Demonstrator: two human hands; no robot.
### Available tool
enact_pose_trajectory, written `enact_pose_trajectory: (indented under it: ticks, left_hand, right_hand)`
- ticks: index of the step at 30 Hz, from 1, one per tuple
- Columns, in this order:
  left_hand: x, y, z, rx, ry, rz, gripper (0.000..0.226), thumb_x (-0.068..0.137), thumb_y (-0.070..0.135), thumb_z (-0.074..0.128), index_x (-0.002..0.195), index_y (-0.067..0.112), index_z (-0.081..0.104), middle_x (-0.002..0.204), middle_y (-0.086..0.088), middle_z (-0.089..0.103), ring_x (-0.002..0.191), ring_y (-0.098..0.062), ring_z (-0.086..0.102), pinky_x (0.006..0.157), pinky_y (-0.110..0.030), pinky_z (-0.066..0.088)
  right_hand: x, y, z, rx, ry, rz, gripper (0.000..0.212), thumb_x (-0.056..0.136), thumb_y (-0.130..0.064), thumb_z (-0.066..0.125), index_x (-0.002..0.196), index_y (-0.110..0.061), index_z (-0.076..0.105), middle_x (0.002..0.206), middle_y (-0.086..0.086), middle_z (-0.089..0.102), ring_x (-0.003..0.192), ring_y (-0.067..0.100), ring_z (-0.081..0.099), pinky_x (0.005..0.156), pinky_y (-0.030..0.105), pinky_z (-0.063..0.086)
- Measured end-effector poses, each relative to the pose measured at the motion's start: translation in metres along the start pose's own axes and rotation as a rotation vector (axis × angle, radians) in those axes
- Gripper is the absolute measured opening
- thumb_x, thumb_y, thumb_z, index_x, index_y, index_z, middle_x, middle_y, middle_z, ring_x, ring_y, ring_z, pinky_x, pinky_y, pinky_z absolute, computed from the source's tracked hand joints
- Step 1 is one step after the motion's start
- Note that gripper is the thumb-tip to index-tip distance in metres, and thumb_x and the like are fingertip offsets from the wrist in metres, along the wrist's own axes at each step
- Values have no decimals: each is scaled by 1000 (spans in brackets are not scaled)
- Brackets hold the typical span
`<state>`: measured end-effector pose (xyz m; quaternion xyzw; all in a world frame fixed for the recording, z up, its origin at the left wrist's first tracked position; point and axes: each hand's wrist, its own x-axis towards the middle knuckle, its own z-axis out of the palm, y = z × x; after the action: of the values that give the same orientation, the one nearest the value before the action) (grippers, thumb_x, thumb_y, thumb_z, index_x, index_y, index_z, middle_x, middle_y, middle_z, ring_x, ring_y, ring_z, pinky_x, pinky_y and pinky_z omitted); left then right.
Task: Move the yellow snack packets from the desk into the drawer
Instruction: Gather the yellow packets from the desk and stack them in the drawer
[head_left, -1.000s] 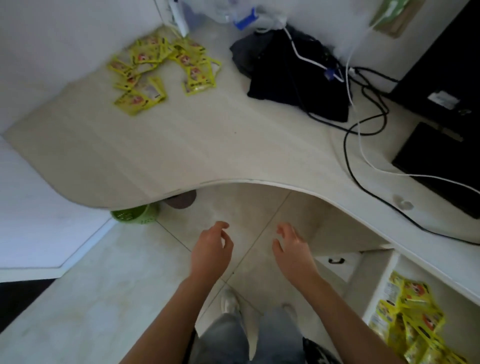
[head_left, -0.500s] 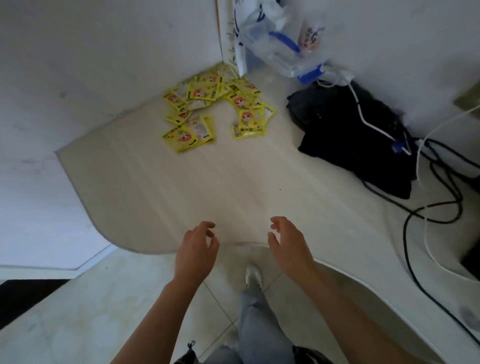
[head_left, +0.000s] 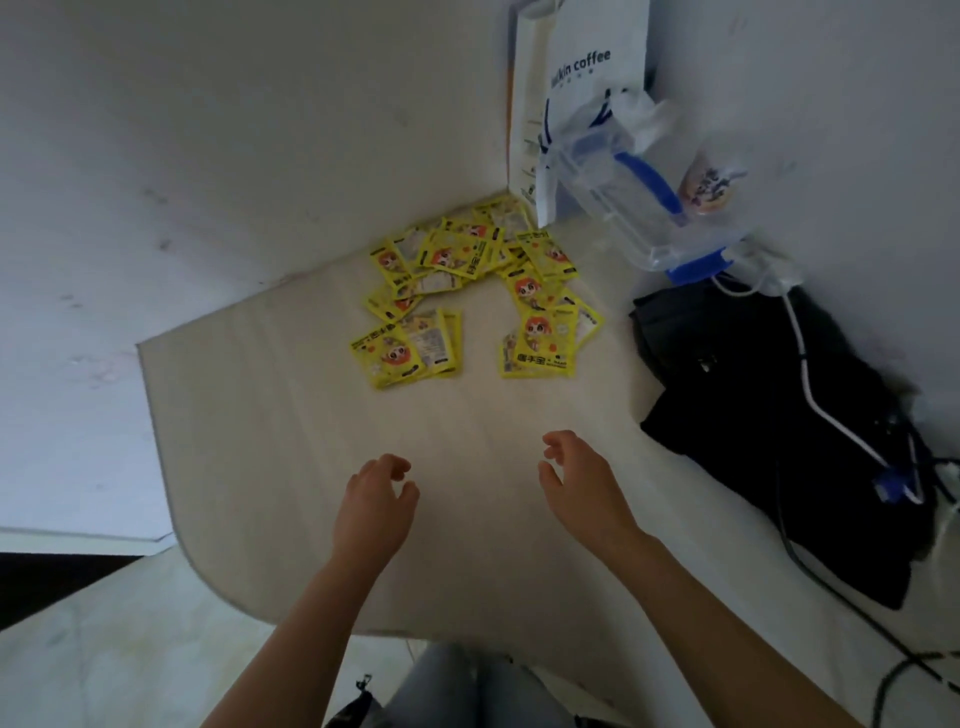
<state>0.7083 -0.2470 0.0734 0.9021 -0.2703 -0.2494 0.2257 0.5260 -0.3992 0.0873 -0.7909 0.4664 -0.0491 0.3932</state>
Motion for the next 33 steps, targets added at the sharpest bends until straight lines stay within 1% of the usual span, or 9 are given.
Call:
enact_pose_trajectory:
  ticks: [5, 8, 12, 15, 19, 22, 24, 29, 33]
  left_hand:
    - [45, 9, -9, -70, 14, -114, 29, 88, 16, 61, 117, 12, 62, 115, -9, 62, 101, -26, 60, 88, -32, 43]
    - [75, 14, -16, -107, 37, -172, 34, 89, 16, 61, 122, 9, 59, 120, -11, 61, 107, -28, 58, 90, -32, 41]
    - [114, 21, -24, -173, 69, -281, 44, 88, 20, 62, 129, 6, 53, 126, -15, 58, 114, -32, 56, 95, -40, 44]
    - [142, 23, -28, -234, 91, -374, 52, 88, 29, 62, 133, 6, 48, 131, -17, 55, 118, -35, 54, 98, -45, 45]
    - [173, 25, -27, -246, 102, -461, 67, 86, 38, 64, 138, 2, 41, 138, -19, 47, 123, -39, 49, 102, -48, 43]
    - [190, 31, -25, -173, 100, -537, 81, 82, 52, 65, 139, 1, 37, 139, -18, 38, 124, -42, 46, 103, -51, 41]
    - [196, 36, -23, -115, 110, -565, 88, 79, 56, 67, 138, 0, 33, 140, -18, 35, 126, -43, 42, 101, -52, 39]
    - [203, 37, -16, -91, 139, -533, 91, 70, 49, 79, 134, 3, 33, 139, -18, 36, 128, -43, 38, 101, -54, 38]
    - [205, 25, -21, -160, 147, -523, 82, 67, 38, 85, 129, 8, 41, 130, -17, 47, 119, -40, 50, 99, -49, 43]
  right_hand:
    - [45, -3, -14, 20, 9, 35, 32, 94, -20, 52, 125, -14, 51, 117, 2, 60, 109, 18, 57, 93, 33, 47]
    - [70, -5, -21, 36, 23, 60, 30, 93, -19, 54, 122, -12, 52, 116, 5, 61, 107, 21, 58, 90, 32, 46]
    - [104, -8, -28, 41, 21, 114, 32, 93, -19, 55, 123, -10, 52, 116, 8, 61, 108, 23, 59, 86, 28, 43]
    - [130, -12, -31, 16, 33, 152, 34, 92, -20, 57, 124, -9, 52, 120, 11, 59, 111, 27, 58, 89, 33, 45]
    - [164, -15, -32, 21, 63, 269, 51, 90, -28, 61, 131, -3, 44, 128, 18, 51, 116, 33, 53, 93, 37, 44]
    - [187, -16, -32, 95, 60, 403, 67, 86, -36, 66, 134, 2, 39, 131, 22, 49, 118, 37, 51, 97, 40, 46]
    - [199, -16, -29, 113, 57, 472, 78, 83, -42, 69, 136, 3, 34, 134, 22, 47, 122, 39, 50, 100, 47, 44]
    - [215, -19, -21, 21, 75, 600, 97, 74, -51, 74, 141, -2, 25, 138, 20, 36, 126, 43, 42, 102, 50, 42]
    - [218, -14, -19, 41, 91, 609, 97, 68, -49, 80, 137, -5, 28, 136, 19, 40, 123, 41, 46, 101, 51, 43]
